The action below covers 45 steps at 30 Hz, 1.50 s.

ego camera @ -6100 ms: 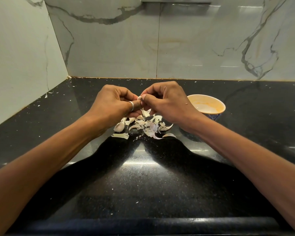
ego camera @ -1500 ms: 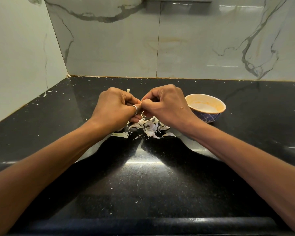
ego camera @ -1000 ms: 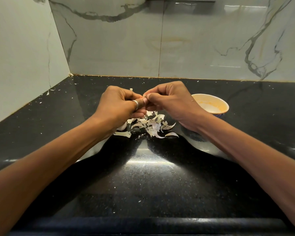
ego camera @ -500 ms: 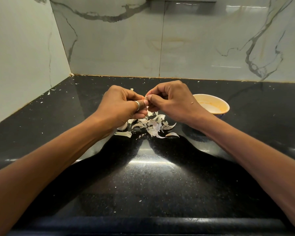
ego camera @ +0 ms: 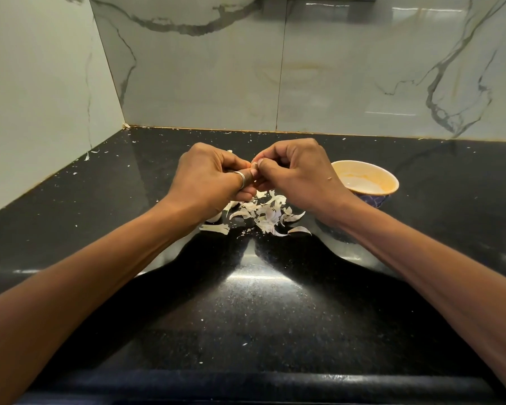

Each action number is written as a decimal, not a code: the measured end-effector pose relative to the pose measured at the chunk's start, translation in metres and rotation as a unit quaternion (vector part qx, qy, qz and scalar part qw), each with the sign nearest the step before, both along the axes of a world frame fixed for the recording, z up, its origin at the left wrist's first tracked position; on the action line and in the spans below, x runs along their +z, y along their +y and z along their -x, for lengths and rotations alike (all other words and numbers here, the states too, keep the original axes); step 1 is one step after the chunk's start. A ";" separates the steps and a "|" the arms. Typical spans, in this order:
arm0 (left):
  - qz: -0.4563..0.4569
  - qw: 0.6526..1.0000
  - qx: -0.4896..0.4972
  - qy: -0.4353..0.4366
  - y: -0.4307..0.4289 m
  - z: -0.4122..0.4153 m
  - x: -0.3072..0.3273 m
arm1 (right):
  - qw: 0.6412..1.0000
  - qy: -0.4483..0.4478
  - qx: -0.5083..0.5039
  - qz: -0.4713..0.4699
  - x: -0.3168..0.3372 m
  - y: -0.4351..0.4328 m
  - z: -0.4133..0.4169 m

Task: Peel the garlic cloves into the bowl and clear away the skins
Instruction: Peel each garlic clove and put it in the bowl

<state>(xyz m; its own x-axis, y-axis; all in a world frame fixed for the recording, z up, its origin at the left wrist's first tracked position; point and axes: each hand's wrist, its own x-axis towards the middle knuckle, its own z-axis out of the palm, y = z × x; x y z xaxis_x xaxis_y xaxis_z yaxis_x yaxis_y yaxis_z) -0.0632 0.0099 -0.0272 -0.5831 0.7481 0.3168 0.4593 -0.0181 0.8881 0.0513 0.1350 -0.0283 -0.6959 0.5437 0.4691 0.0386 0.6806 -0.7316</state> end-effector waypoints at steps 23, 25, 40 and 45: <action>-0.015 0.972 0.029 0.231 -0.001 -0.002 -0.003 | 0.999 -0.023 0.006 0.049 0.005 0.002 -0.004; -0.010 0.982 0.021 0.187 0.000 -0.003 -0.001 | 0.995 -0.017 0.021 0.093 0.007 0.002 -0.004; -0.040 0.971 -0.073 -0.223 0.002 -0.006 0.009 | 0.933 0.030 0.094 0.347 0.016 0.002 -0.007; -0.071 0.960 -0.078 -0.259 0.001 -0.001 0.014 | 0.933 0.013 0.083 0.349 0.017 0.000 -0.008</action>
